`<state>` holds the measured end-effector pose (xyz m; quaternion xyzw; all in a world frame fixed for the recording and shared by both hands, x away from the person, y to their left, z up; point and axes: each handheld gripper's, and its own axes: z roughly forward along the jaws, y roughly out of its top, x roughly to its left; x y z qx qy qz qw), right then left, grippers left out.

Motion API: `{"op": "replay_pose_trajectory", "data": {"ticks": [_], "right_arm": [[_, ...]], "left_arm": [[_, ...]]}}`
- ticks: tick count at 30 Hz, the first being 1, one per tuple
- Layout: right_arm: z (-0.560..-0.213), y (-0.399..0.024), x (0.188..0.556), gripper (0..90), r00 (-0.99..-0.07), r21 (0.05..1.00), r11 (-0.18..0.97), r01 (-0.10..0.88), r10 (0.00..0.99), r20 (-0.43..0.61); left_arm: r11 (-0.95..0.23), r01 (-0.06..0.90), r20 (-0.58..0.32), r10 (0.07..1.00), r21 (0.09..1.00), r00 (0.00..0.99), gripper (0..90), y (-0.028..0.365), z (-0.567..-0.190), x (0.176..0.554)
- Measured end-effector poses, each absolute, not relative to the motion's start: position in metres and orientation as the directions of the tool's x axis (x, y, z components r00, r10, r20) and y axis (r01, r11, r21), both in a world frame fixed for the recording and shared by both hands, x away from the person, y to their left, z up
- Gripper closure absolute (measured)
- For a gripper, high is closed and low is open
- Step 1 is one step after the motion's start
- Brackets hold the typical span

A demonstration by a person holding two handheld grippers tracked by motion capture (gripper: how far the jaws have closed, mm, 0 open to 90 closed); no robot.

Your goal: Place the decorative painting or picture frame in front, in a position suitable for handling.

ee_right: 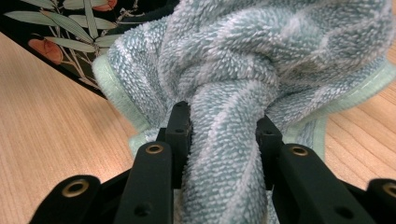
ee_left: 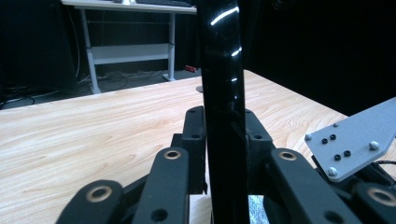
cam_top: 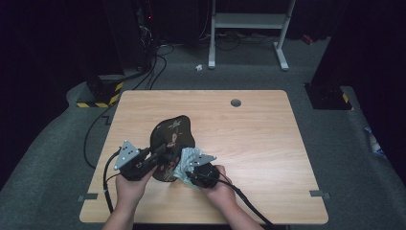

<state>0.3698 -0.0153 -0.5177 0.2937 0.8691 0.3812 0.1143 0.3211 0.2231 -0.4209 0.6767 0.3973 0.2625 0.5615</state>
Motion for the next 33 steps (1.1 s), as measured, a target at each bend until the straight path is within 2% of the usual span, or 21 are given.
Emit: {"op": "replay_pose_trajectory", "data": {"ticks": [13,33], "right_arm": [[-0.518,-0.015,0.37,66.6,-0.805,0.725,0.547,0.419,0.594,0.017],[-0.519,-0.017,0.371,66.7,-0.8,0.725,0.534,0.434,0.599,0.037]], "left_arm": [[-0.111,0.264,-0.049,0.845,0.958,0.533,56.0,0.223,-0.426,0.315],[-0.176,0.318,-0.018,0.851,0.932,0.524,50.0,0.231,-0.452,0.294]]}}
